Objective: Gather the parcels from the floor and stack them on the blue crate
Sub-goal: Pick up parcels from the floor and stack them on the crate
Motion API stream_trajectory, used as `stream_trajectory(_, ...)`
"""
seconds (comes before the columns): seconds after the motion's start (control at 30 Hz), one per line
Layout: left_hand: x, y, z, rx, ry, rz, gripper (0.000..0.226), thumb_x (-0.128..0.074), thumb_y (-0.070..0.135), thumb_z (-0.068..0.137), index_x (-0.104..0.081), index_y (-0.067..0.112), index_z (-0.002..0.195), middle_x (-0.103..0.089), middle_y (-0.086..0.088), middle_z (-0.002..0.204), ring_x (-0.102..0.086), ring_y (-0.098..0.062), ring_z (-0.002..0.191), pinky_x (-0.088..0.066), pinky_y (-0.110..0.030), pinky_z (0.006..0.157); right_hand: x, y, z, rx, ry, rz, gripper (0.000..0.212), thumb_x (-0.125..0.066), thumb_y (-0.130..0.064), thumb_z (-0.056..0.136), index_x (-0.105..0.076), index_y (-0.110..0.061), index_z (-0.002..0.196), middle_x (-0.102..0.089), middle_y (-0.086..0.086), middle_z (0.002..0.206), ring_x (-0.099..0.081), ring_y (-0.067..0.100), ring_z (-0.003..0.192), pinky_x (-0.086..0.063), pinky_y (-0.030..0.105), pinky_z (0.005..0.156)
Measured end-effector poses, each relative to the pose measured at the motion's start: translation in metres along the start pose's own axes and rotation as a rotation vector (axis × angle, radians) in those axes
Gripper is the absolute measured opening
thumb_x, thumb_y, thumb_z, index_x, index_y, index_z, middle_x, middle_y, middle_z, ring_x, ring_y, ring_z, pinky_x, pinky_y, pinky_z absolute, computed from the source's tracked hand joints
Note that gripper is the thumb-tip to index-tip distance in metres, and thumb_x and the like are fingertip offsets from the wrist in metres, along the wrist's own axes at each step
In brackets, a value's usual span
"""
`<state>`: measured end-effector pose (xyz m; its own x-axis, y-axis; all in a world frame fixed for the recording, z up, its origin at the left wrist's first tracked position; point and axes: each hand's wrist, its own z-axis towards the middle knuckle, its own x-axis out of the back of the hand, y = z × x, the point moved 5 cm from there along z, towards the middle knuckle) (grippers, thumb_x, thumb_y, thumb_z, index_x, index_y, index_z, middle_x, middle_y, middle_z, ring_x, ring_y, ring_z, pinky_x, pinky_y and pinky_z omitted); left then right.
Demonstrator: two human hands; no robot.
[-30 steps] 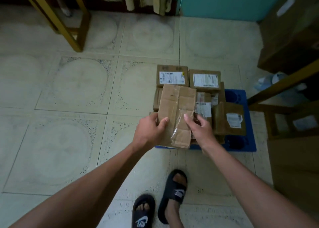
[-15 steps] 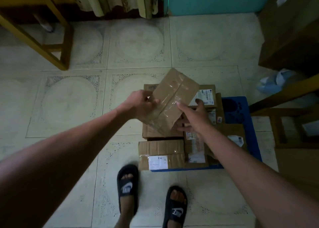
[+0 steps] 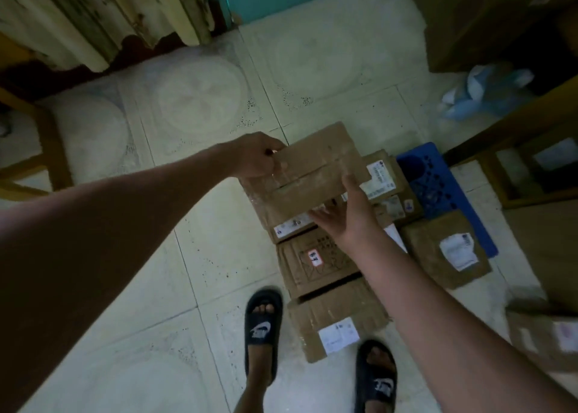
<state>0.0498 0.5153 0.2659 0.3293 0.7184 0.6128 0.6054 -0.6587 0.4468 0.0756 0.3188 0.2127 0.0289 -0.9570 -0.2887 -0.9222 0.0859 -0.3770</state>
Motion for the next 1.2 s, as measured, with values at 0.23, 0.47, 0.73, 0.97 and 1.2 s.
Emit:
stream_trajectory(0.23,0.012,0.0,0.043,-0.048,-0.103,0.221,0.044,-0.047,0.02,0.093,-0.053,0.032,0.134,-0.052,-0.005,0.138,-0.051,-0.027,0.123,-0.043,-0.046,0.103,-0.035,0.045,0.011,-0.111,0.001,0.354,0.042,-0.065,-0.029,0.091,-0.047,-0.008,0.123,-0.055,0.021,0.112,-0.055,0.038,0.114,-0.043,0.057,0.103)
stream_trajectory(0.47,0.002,-0.013,0.056,-0.061,-0.097,0.201,0.039,-0.051,0.027,0.093,-0.056,0.031,0.132,-0.055,-0.004,0.135,-0.053,-0.025,0.12,-0.044,-0.047,0.103,-0.015,0.031,0.026,-0.021,0.085,0.107,0.031,-0.061,-0.011,0.093,-0.052,-0.002,0.122,-0.059,0.023,0.125,-0.065,0.032,0.099,-0.057,0.046,0.087)
stream_trajectory(0.73,-0.01,-0.017,0.056,-0.086,-0.1,0.173,0.038,-0.051,0.026,0.094,-0.057,0.026,0.131,-0.059,-0.005,0.131,-0.056,-0.025,0.117,-0.047,-0.043,0.1,-0.01,0.034,0.023,-0.01,0.138,-0.008,0.006,-0.06,-0.011,0.094,-0.056,-0.008,0.092,-0.065,0.019,0.107,-0.068,0.029,0.091,-0.058,0.042,0.081)
stream_trajectory(0.97,-0.015,-0.016,0.057,-0.031,-0.041,0.143,0.039,-0.05,0.038,0.094,-0.057,0.026,0.131,-0.055,-0.006,0.136,-0.05,-0.028,0.124,-0.041,-0.046,0.104,0.001,0.038,0.023,-0.008,0.14,-0.022,0.014,-0.068,-0.018,0.089,-0.059,-0.008,0.095,-0.066,0.017,0.105,-0.068,0.028,0.098,-0.059,0.044,0.085)
stream_trajectory(1.2,-0.002,-0.013,0.047,-0.058,0.135,0.016,0.056,-0.044,0.059,0.092,-0.056,0.02,0.131,-0.059,-0.01,0.131,-0.056,-0.028,0.118,-0.044,-0.034,0.095,0.02,0.032,0.014,0.041,0.201,-0.109,0.024,-0.069,-0.029,0.088,-0.061,-0.009,0.099,-0.062,0.016,0.116,-0.065,0.027,0.108,-0.06,0.036,0.077)
